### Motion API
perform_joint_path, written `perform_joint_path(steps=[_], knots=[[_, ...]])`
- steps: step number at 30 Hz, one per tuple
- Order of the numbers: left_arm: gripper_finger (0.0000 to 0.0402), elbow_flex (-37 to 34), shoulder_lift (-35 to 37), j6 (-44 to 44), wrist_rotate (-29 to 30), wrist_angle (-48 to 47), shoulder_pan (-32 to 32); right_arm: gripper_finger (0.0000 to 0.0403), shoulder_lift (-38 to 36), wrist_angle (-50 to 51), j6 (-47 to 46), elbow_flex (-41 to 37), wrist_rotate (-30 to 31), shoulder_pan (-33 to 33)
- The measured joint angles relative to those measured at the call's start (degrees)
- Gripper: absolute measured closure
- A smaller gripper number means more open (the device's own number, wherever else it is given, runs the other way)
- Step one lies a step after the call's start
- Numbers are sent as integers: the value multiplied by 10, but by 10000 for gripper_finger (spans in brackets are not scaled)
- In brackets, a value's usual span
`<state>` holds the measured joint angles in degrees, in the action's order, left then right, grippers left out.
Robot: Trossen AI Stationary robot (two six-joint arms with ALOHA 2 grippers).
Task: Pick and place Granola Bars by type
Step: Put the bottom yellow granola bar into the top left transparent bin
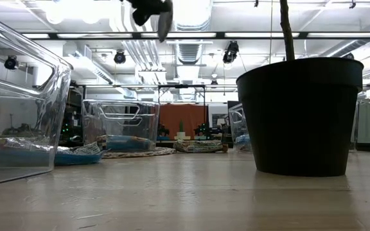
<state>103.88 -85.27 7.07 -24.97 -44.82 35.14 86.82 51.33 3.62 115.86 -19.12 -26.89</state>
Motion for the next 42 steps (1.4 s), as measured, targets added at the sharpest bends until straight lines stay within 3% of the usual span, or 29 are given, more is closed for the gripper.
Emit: perform_joint_path(steps=[6, 10, 17, 28, 36, 42], knots=[[394, -3, -2, 7, 46, -128, -2, 166, -12, 8, 11, -4, 0, 0], [394, -45, -5, 9, 79, -165, -3, 167, -12, 11, 13, -10, 0, 0], [395, -159, -6, 18, 113, -161, -6, 159, -13, 36, 14, -16, -2, 0], [395, -339, -7, 43, 127, -47, -11, 164, -14, 54, 11, -18, -4, 0], [398, -346, -52, 90, 182, -31, -11, 165, -14, 55, -6, -18, -5, 11], [400, -332, -108, 94, 184, -37, -9, 159, -14, 55, -21, -18, -5, 25]])
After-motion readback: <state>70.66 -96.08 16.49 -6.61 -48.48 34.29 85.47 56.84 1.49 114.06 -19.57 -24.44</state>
